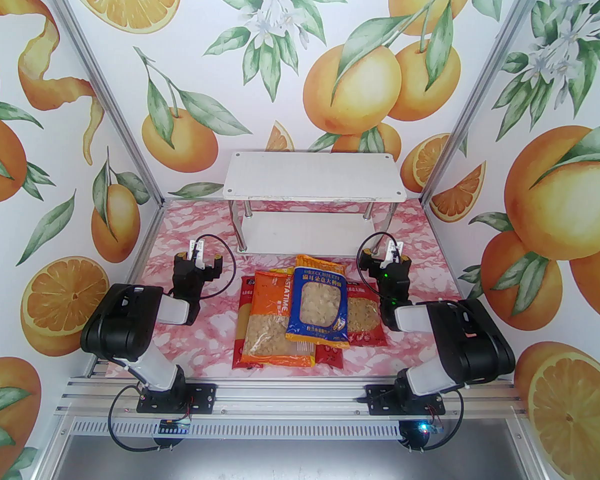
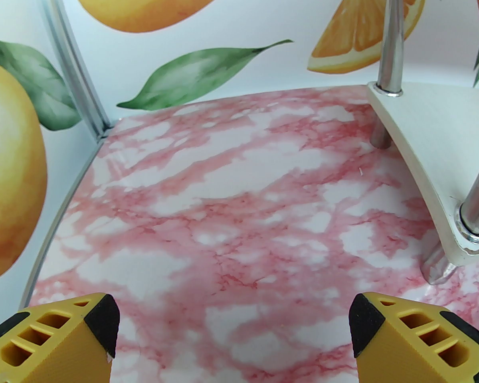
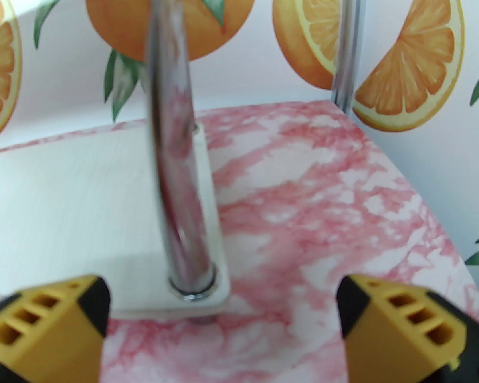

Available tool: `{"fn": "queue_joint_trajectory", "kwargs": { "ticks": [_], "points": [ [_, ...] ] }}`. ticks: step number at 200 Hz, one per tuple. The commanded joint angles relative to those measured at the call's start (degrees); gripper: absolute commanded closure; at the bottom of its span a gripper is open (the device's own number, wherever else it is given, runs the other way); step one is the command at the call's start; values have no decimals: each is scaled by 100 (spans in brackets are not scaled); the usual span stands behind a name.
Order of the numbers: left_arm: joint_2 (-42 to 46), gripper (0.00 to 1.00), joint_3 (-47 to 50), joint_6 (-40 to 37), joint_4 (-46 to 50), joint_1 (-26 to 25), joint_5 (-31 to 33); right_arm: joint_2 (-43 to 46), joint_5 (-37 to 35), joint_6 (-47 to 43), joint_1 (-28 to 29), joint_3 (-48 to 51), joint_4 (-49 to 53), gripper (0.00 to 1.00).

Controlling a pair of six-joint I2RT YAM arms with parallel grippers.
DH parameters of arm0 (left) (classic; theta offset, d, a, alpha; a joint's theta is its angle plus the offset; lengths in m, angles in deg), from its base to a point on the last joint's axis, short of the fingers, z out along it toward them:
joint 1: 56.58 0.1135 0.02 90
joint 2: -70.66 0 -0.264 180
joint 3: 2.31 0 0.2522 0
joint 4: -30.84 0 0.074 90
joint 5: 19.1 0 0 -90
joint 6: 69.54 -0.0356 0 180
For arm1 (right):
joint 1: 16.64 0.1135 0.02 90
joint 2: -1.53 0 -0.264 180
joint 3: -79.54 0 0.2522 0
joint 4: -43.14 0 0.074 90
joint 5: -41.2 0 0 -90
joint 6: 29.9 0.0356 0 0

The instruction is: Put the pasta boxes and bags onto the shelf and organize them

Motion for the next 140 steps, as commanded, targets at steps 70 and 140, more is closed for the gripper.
{"fn": "queue_joint_trajectory", "kwargs": {
  "ticks": [70, 140],
  "points": [
    [102, 0, -162, 47, 94, 84, -192, -57, -51, -80, -17, -21, 66, 0],
    [136, 0, -224, -64, 255, 129, -784, -50, 67, -60, -68, -30, 108, 0]
  ]
}}
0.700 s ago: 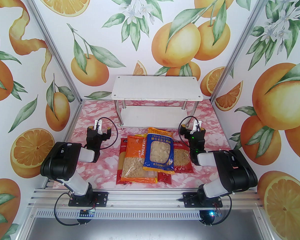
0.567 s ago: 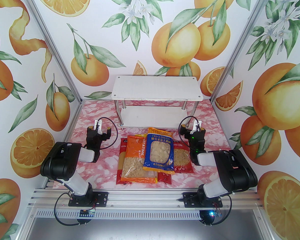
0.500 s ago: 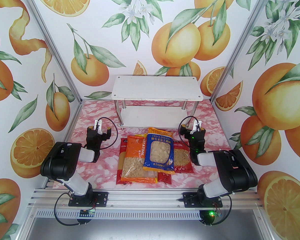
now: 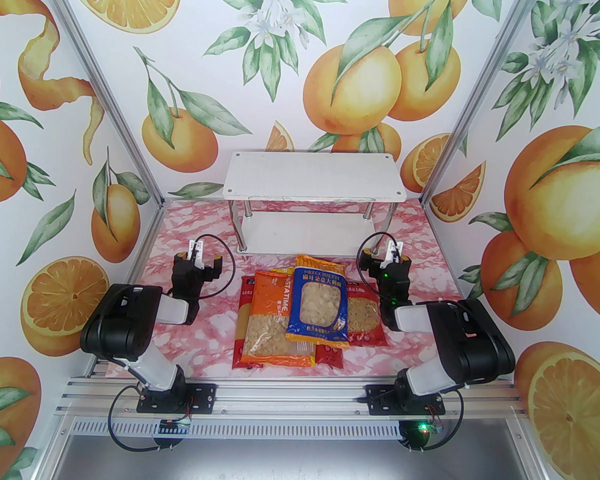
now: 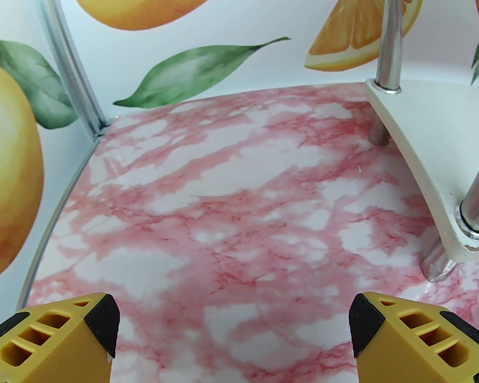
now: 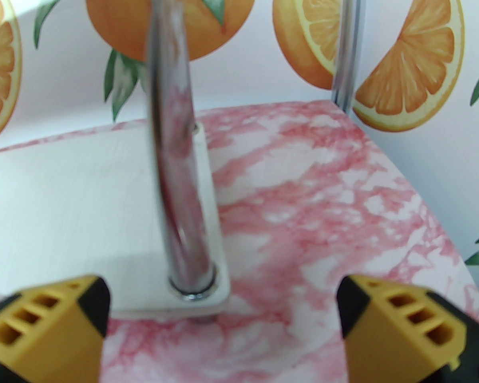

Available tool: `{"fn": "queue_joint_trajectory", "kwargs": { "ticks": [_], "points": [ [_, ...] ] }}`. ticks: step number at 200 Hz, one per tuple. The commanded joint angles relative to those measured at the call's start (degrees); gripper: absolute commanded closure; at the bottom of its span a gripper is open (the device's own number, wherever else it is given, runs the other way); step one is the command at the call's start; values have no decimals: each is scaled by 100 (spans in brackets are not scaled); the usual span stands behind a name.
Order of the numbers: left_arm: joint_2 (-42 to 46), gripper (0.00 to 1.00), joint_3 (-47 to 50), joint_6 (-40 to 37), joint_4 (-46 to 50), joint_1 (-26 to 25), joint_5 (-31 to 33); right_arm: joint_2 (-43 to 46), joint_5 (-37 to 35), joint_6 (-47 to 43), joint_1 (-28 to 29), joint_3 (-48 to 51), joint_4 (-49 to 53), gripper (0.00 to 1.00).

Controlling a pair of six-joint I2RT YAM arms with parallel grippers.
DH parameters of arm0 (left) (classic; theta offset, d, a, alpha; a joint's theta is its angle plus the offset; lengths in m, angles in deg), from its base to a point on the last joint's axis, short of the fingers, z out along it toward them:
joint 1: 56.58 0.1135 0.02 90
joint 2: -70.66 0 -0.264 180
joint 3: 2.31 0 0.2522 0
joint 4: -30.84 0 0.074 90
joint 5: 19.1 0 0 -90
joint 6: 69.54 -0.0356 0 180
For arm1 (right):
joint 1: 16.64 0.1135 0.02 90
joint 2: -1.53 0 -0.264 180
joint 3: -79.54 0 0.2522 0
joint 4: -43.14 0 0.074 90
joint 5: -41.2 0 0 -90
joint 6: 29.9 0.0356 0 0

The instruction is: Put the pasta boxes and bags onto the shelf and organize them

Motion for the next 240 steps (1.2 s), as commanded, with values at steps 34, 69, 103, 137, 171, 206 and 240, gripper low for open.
{"fn": "queue_joint_trajectory", "kwargs": {
  "ticks": [34, 69, 103, 137, 171, 206, 240],
  "points": [
    [124, 6, -235, -14, 238, 185, -820, -46, 109, -45, -78, -30, 112, 0],
    [242, 32, -311, 12, 434, 185, -720, 170, -5, 19, -107, -213, 594, 0],
    [1004, 55, -1359, 132, 2975, 160, -845, 993, 56, 4, -117, -1135, 2832, 0],
    [1413, 64, -1813, 937, 4101, -34, -1047, 1811, 358, 96, 5, -1426, 4190, 0],
    [2108, 64, -1895, 1531, 5194, -641, -919, 3053, 962, 900, 449, -1629, 6003, 3],
    [3050, 67, -1800, 1906, 6218, -1769, -14, 4244, 635, 1491, 1592, -1677, 7473, 4],
    [3820, 62, -1561, 2473, 6733, -2492, 420, 4525, 259, 2517, 2584, -1805, 8549, 5]
  ]
}}
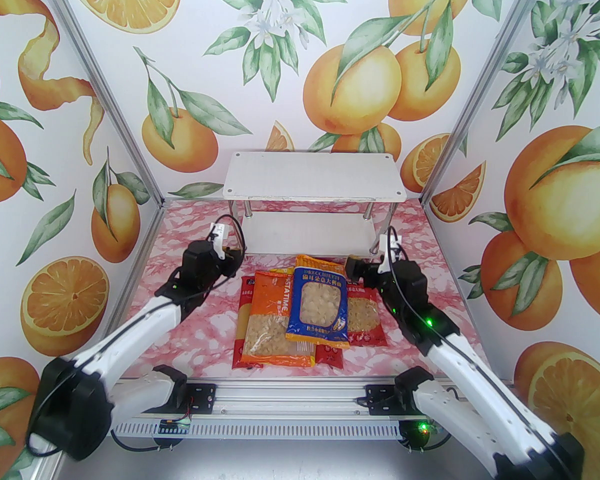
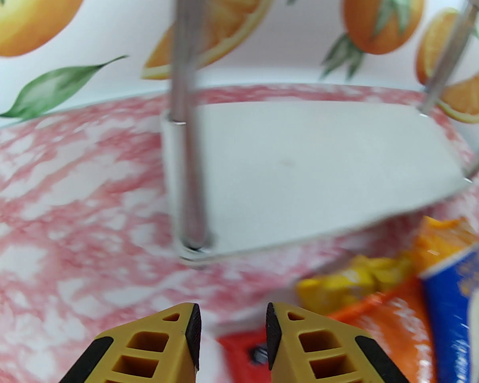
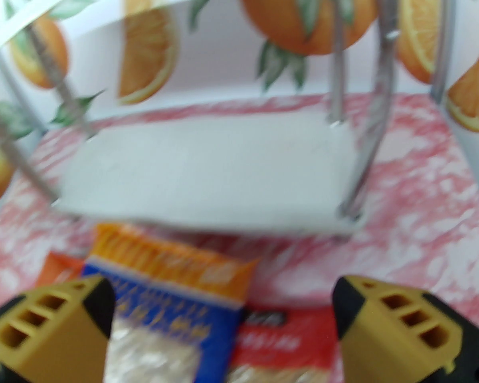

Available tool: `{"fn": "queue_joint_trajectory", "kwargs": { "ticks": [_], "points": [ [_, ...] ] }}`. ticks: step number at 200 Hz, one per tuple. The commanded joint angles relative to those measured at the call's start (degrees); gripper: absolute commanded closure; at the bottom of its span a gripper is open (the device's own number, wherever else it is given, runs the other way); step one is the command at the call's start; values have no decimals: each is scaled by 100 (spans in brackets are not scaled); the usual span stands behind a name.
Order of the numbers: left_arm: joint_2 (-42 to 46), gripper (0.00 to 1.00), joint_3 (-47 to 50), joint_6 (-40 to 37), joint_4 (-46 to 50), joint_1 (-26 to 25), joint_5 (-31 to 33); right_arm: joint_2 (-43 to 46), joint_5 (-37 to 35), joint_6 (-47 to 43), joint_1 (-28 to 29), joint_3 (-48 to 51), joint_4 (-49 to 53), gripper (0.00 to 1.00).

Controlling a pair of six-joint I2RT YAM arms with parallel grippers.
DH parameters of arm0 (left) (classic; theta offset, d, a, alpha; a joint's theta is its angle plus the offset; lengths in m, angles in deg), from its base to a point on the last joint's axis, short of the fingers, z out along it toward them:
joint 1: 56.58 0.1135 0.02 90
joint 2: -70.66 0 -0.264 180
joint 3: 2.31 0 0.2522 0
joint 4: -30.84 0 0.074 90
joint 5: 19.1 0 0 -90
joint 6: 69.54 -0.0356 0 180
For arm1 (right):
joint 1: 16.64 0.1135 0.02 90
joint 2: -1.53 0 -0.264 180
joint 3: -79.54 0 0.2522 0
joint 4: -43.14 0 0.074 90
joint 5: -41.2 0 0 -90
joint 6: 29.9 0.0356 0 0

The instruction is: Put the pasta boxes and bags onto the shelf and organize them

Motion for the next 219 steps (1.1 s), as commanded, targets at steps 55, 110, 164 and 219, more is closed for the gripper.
{"fn": "queue_joint_trajectory", "kwargs": {
  "ticks": [55, 110, 164, 219],
  "points": [
    [528, 55, 183, 1016, 1115, -654, 656, -934, -586, 2086, 1638, -277, 1355, 1],
    [375, 47, -22, 1088, 1161, -654, 453, -2089, -518, 2506, 1952, -700, 995, 0],
    [357, 42, -20, 1009, 1231, -652, 504, -3105, -543, 2732, 1954, -1330, 1918, 0],
    [187, 40, -76, 895, 1197, -645, 522, -3689, -285, 2829, 1950, -1394, 1873, 0]
  ]
}}
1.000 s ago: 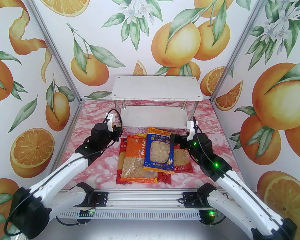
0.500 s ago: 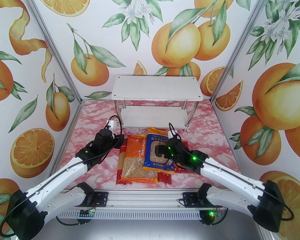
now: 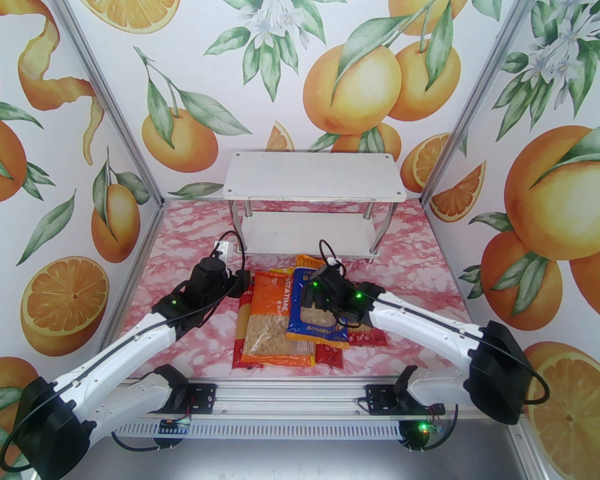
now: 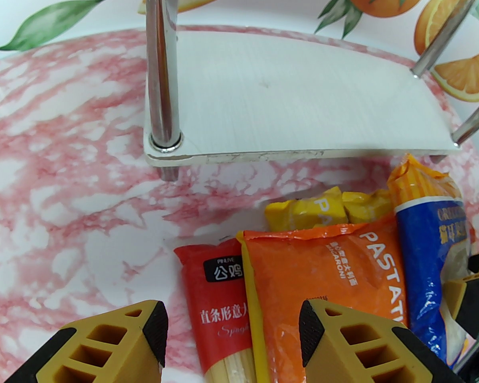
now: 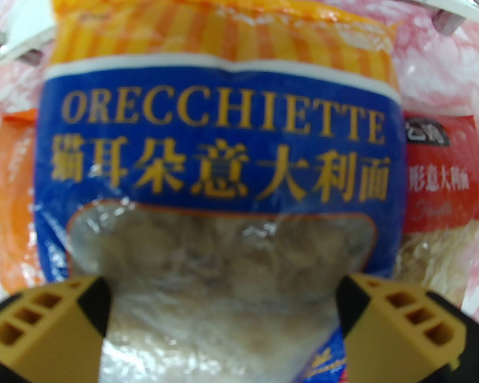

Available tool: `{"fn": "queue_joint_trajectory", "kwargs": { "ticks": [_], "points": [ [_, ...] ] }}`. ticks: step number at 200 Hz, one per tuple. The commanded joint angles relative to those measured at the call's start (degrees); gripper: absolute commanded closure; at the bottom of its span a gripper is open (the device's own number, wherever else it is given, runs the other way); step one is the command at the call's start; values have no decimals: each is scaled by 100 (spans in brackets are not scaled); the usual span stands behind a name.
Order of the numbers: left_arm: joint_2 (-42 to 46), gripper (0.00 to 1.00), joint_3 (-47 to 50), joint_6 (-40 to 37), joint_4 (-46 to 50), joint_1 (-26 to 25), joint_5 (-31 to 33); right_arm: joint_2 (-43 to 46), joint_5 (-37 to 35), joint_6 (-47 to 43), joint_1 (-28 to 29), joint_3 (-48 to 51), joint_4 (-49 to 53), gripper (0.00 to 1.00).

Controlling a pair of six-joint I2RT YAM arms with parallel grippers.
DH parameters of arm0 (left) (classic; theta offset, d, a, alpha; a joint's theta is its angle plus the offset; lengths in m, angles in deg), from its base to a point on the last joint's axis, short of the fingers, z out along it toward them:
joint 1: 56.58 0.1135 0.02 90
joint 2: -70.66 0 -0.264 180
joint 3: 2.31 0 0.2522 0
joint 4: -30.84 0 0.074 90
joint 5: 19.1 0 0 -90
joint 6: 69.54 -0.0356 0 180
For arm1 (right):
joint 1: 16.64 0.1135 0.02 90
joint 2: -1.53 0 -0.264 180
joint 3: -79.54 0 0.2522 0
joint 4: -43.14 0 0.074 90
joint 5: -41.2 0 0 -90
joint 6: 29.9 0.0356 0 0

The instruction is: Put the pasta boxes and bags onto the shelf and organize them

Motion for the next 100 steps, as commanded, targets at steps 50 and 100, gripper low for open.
{"fn": "queue_joint_trajectory", "kwargs": {
  "ticks": [50, 100],
  "points": [
    [-251, 40, -302, -135, -39, 37, -8, -491, 740, 26, 24, 187, -96, 14],
    [-406, 40, -397, -120, -86, 81, -99, -174, 950, -8, 26, 468, -67, 48]
  ]
}}
